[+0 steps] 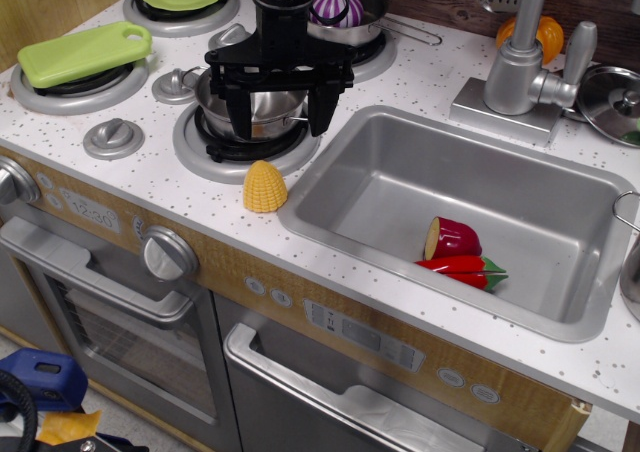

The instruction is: Put corn in pan which is on stove

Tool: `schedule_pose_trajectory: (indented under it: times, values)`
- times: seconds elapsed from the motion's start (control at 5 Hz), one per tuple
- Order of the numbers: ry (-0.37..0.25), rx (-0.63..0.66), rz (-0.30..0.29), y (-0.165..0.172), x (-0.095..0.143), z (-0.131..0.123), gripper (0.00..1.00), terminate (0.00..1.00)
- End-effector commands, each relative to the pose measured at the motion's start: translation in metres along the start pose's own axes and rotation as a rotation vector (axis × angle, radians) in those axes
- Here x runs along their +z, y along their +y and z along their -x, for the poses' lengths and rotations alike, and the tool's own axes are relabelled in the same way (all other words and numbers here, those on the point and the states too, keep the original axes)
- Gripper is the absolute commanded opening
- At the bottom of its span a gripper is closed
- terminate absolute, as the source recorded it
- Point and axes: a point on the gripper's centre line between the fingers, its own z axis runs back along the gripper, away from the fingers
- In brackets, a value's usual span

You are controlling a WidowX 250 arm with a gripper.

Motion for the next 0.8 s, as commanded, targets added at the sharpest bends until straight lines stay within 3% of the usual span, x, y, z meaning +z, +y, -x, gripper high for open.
schedule_pose_trajectory:
  times: [0.0,0.2,0.6]
  values:
    - [0.000,0.000,0.000,0.000,0.000,0.000,1.00,0.00]
    - [0.007,-0.001,0.036,0.005,-0.011,0.001,1.00,0.00]
    - [0.019,0.009,0.036,0.015,-0.024,-0.001,1.00,0.00]
